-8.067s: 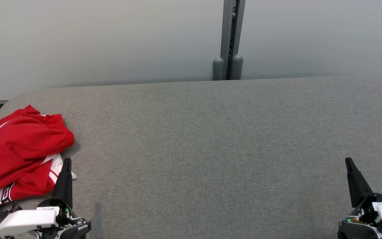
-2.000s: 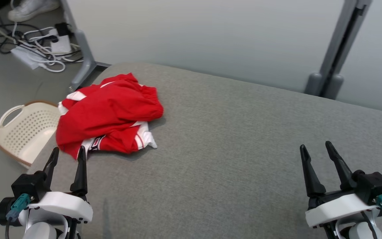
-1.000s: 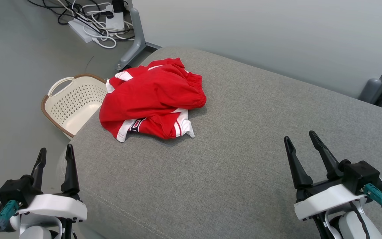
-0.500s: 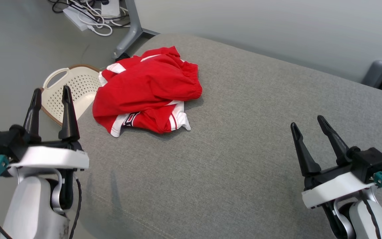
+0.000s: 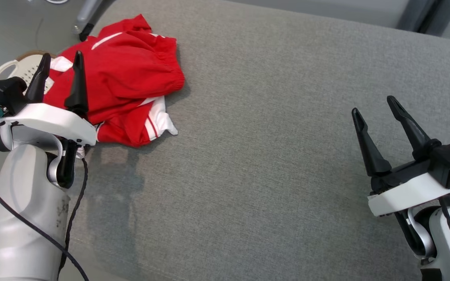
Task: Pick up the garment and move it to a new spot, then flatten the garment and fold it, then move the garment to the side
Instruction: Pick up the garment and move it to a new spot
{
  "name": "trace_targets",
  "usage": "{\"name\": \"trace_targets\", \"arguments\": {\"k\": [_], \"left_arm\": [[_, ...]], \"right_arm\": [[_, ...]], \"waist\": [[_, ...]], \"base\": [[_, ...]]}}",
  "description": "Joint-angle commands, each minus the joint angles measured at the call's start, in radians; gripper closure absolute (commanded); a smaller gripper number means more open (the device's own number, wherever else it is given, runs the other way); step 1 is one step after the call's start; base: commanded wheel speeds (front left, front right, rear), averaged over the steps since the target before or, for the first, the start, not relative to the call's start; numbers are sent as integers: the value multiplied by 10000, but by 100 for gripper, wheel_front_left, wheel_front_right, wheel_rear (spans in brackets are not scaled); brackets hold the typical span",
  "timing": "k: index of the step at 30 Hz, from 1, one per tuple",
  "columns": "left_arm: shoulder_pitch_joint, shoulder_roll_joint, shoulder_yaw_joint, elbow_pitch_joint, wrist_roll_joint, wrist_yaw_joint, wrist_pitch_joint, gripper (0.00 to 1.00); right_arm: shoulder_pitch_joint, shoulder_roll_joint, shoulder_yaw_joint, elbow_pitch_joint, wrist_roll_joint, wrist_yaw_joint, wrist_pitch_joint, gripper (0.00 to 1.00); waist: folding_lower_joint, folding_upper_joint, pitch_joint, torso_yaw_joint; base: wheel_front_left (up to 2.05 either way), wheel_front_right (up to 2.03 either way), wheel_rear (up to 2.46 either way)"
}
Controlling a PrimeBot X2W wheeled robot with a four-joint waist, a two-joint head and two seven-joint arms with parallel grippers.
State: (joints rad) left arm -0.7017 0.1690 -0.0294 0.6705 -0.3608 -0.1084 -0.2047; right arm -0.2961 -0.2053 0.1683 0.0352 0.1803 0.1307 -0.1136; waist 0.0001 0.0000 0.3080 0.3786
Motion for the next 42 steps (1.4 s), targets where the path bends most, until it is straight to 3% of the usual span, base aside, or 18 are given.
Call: {"name": "trace_targets", "arguments": {"k": [1, 11, 17, 18, 19, 20, 34, 42], "left_arm": [[-380, 108, -46, 466, -77, -69, 49, 0], [-1740, 465, -319, 3924, -656, -213, 1071, 0], [-2091, 547, -542, 4944, -795, -226, 1679, 0], [-2159, 560, -591, 5022, -826, -229, 1734, 4], [-2210, 573, -657, 5076, -856, -231, 1755, 69], [-2241, 594, -716, 5110, -911, -231, 1761, 100], [-2565, 1285, -875, 4280, -1053, -227, -408, 100], [-1413, 1767, -396, 2083, -847, 114, -611, 100]], "right_arm": [[-123, -124, -58, -133, -45, 2, 42, 0], [-49, -307, -148, -462, -83, 2, 220, 0], [197, -333, -244, -540, -44, 2, 287, 0], [198, -332, -263, -566, -47, 2, 290, 0], [211, -329, -272, -591, -57, 2, 298, 0], [235, -308, -275, -607, -67, 2, 298, 0], [631, -50, -711, -446, -137, 2, 78, 0], [904, 361, -842, -201, -47, 2, -314, 0]], "waist": [[-1, 0, 504, -471], [-1, 0, 1003, -864], [-1, 0, 969, -845], [-1, 0, 965, -833], [-1, 0, 953, -821], [-1, 0, 943, -808], [-1, 0, 245, -585], [-1, 0, -623, -935]], "base": [[0, 0, 0], [0, 0, 0], [0, 0, 0], [0, 0, 0], [0, 0, 0], [0, 0, 0], [0, 0, 0], [0, 0, 0]]}}
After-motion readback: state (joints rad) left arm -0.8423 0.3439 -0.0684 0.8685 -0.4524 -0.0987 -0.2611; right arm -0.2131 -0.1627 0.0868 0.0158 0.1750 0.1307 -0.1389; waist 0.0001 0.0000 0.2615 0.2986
